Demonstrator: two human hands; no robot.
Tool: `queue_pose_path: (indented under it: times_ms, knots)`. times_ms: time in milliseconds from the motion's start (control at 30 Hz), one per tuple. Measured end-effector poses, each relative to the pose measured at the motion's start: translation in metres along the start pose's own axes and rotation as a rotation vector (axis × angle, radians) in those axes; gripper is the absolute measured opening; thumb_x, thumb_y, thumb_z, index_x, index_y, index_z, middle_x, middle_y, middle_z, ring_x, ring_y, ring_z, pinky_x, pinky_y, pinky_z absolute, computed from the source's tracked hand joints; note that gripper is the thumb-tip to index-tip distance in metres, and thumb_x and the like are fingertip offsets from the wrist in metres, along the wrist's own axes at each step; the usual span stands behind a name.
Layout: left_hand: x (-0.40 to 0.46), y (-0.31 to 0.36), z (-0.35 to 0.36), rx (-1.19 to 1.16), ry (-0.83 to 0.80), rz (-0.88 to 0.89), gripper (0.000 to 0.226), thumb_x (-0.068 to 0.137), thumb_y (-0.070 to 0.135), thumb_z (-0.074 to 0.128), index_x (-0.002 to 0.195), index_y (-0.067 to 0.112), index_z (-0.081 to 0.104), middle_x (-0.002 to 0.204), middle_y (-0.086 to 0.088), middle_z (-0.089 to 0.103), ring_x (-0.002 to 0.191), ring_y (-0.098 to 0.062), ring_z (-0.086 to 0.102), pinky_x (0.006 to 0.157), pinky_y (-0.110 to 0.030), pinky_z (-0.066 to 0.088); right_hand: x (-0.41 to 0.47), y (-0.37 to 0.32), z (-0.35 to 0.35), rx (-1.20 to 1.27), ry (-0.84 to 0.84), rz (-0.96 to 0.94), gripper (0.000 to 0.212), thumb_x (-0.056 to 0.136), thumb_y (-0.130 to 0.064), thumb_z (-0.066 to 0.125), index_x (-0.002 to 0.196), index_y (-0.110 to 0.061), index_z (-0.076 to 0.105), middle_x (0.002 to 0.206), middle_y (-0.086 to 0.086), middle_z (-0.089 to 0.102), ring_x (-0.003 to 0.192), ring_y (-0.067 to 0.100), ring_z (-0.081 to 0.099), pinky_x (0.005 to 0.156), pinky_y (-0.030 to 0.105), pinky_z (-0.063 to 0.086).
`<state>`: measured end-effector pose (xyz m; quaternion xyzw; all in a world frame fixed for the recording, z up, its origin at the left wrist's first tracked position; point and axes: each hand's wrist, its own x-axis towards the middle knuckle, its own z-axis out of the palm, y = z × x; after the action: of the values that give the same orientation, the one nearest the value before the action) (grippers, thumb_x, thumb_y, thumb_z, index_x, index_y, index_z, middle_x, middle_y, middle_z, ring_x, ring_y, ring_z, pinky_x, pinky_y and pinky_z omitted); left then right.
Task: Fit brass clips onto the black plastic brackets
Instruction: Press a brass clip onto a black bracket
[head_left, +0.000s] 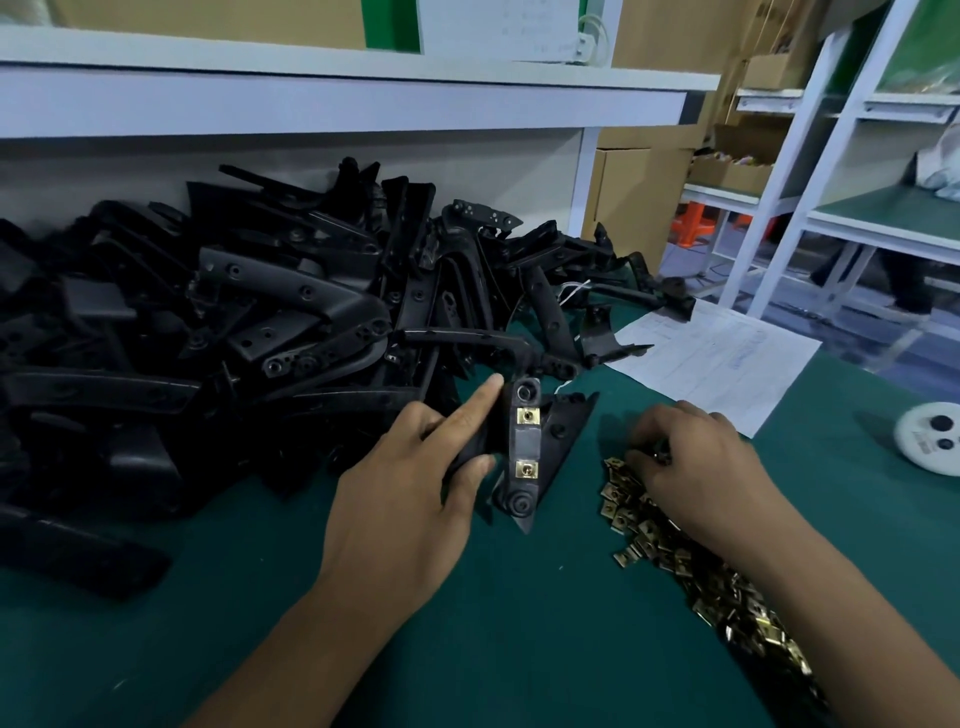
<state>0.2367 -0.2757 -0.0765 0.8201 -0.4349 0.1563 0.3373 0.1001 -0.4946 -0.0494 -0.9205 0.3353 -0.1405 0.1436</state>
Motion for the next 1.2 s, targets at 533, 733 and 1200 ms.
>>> queue_pose_path:
  times_ms: [533,733,1200]
  knots:
    - [0.000,-0.001,0.000,0.001,-0.021,-0.042,0.067,0.099,0.050,0.046,0.154,0.066,0.011,0.097,0.020,0.040,0.080,-0.005,0.050,0.056,-0.016,0.040,-0.002,-0.016,0.000,0.753,0.125,-0.154,0.022,0.095,-0.010,0.071,0.094,-0.032,0.075,0.089,-0.010,0.071,0.087,0.007,0.066,0.077,0.011,0.047]
    - [0.000,0.000,-0.001,0.041,0.028,-0.105,0.067,0.103,0.048,0.044,0.158,0.059,0.007,0.100,0.018,0.040,0.069,-0.004,0.046,0.056,-0.023,0.043,-0.010,-0.031,-0.003,1.230,-0.076,-0.149,0.011,0.092,-0.003,0.073,0.103,-0.005,0.073,0.096,0.016,0.078,0.091,0.033,0.078,0.089,0.036,0.062]
    - [0.001,0.000,-0.003,-0.083,0.030,-0.123,0.069,0.100,0.048,0.035,0.158,0.058,0.001,0.110,0.015,0.045,0.080,-0.005,0.051,0.064,-0.031,0.050,-0.024,-0.057,0.022,1.454,-0.329,-0.226,0.017,0.097,-0.019,0.062,0.103,-0.005,0.069,0.102,0.026,0.077,0.091,0.040,0.077,0.083,0.040,0.063]
